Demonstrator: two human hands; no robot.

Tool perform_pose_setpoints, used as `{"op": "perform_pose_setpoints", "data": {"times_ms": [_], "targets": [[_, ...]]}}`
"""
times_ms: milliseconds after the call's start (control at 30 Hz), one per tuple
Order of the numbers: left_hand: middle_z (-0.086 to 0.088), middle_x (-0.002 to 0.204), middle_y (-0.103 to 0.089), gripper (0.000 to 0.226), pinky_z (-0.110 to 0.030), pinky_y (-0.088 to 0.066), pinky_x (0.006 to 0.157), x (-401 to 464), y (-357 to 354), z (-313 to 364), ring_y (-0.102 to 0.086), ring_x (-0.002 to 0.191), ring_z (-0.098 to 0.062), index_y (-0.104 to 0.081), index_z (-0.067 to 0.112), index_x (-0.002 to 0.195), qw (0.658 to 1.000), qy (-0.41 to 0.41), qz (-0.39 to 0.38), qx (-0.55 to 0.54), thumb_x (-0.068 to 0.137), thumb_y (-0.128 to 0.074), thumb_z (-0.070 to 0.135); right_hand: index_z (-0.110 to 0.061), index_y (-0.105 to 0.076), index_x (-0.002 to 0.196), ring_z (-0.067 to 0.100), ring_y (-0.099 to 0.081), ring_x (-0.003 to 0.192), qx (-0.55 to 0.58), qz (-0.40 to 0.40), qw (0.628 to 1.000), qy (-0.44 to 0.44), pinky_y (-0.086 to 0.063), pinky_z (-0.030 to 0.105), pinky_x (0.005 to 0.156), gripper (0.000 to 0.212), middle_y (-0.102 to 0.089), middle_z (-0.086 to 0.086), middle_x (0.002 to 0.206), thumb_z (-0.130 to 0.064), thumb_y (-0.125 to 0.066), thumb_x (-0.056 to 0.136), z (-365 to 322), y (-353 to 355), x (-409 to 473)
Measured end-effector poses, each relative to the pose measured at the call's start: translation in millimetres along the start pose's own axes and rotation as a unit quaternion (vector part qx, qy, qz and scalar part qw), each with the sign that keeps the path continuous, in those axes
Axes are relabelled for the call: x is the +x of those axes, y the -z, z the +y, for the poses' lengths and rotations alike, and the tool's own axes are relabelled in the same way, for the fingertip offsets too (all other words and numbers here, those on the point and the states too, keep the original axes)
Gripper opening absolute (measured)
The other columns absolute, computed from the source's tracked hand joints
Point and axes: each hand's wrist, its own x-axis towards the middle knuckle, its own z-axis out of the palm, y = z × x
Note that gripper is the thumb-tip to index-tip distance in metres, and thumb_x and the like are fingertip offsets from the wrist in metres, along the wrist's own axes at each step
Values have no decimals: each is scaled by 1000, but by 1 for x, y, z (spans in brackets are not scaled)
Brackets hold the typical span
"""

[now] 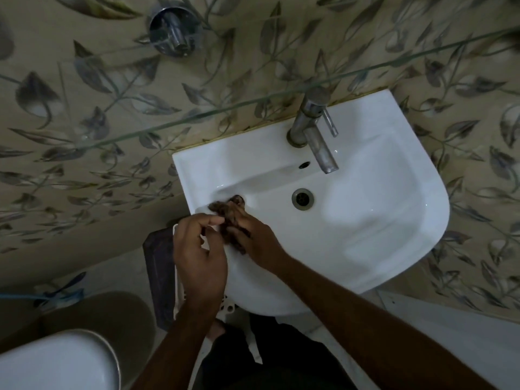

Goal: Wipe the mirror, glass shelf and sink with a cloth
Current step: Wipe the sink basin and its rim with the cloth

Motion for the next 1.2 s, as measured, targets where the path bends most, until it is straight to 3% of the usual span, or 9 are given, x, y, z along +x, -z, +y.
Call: {"op": "perform_pose_setpoints", "data": {"times_ms": [133,233,300,467,567,633,767,967,1200], "targets": [[5,97,-62,30,-6,-39,68,1,-7,-2,-57,81,-13,-71,18,97,998,9,-57,7,91,-54,-7,-1,-48,143,26,-45,134,-138,-55,988,-26,-32,18,106,45,-48,19,147,-6,-50,99,63,40,12],[11,101,-60,31,-10,-41,73,-1,-18,-9,-57,85,-7,-69,23,99,996,11,-91,-1,91,-55,-4,-13,-44,149,36,-34,145,-316,16,948,-24,-32,52,113,51,-40,9,156,-16,-47,98,127,73,19],[13,102,-59,31,-9,-40,76,-4,-20,-11,-55,87,-3,-69,24,99,995,6,-95,4,91,-55,-4,-20,-35,153,35,-24,150,-350,24,935,-45,-29,56,117,54,-31,2,162,-20,-39,100,160,83,16],[15,99,-59,33,-22,-45,76,-9,-16,-17,-57,86,-11,-69,23,99,998,52,-47,-8,90,-53,-4,-11,-60,125,32,-59,119,-126,202,962,-131,-48,46,99,32,-56,22,128,-12,-45,97,107,39,27],[7,99,-62,32,-27,-48,76,-8,-8,-17,-59,87,-17,-70,21,99,997,72,-22,4,89,-54,-4,-24,-65,122,36,-64,110,7,157,974,-161,-53,43,95,31,-64,17,125,-17,-55,93,30,-1,31],[3,99,-64,30,-12,-45,76,-7,-1,-14,-59,88,-11,-71,16,99,998,57,-14,23,88,-54,-6,-28,-63,129,29,-67,105,65,156,974,-154,-53,34,90,32,-69,11,119,-22,-54,98,-14,-12,29],[4,101,-64,23,-5,-41,81,-6,6,-12,-55,95,8,-70,12,100,999,49,-14,14,92,-55,-3,-24,-57,140,14,-60,124,136,169,974,-60,-45,23,106,43,-66,2,132,-19,-61,97,-50,-24,20],[1,100,-62,23,-4,-39,81,-7,8,-12,-54,94,5,-68,13,100,999,51,3,15,91,-55,-5,-2,-47,144,20,-2,155,-111,132,962,214,-14,49,125,47,-37,18,156,-17,-50,100,-28,-37,16],[2,109,-63,29,0,-37,82,1,7,-18,-57,98,-10,-69,16,108,997,59,-24,35,90,-55,-2,-4,-44,146,43,-13,151,-213,138,958,136,-15,56,122,71,-29,15,161,-3,-64,78,-34,3,111]]}}
